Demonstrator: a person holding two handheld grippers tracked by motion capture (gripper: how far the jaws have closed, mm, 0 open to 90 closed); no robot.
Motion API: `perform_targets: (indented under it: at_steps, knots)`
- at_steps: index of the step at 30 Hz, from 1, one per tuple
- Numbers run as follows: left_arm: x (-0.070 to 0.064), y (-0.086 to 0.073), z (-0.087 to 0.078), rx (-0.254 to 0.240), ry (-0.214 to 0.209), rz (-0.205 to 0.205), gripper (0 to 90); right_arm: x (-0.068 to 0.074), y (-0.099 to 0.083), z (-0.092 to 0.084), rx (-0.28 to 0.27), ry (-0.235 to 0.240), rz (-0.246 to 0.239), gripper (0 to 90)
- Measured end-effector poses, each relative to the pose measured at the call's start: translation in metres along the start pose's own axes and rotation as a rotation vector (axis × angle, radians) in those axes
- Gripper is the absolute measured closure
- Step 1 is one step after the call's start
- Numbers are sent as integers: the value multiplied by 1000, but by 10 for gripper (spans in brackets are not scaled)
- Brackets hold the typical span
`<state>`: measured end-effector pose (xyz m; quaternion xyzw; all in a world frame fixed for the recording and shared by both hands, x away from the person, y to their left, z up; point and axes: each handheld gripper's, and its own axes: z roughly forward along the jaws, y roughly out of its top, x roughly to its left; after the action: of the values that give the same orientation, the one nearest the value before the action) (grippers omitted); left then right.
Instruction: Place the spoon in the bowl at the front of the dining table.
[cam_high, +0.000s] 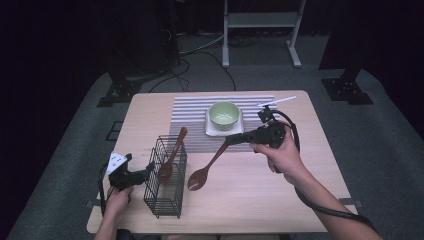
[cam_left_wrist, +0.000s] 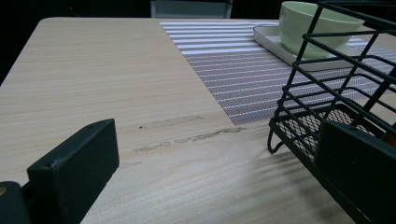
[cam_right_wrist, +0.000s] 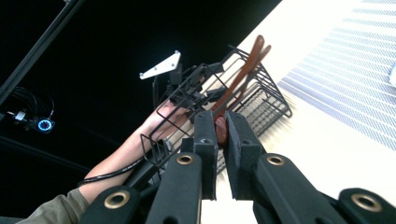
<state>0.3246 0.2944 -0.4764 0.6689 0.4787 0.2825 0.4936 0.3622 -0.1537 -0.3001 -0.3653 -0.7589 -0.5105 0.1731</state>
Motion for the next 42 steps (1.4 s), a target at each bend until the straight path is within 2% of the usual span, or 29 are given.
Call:
perform_targets:
  at_steps: [8, 14, 26, 30, 32, 42]
  knots:
    - [0, 0, 0, 1, 1, 1, 0, -12, -10, -6, -2, -11, 21, 828]
    - [0, 0, 0, -1, 3, 0, 0, -28, -23, -16, -13, -25, 61, 828]
    - [-1, 0, 0, 0, 2, 6, 0, -48, -39, -24, -22, -45, 102, 828]
    - [0, 0, 0, 1, 4, 5, 0, -56, -46, -26, -17, -61, 115, 828]
    - [0, 0, 0, -1, 5, 0, 0, -61, -51, -28, -16, -88, 116, 827]
    - [-1, 0, 0, 2, 7, 5, 0, -78, -65, -39, -37, -119, 158, 828]
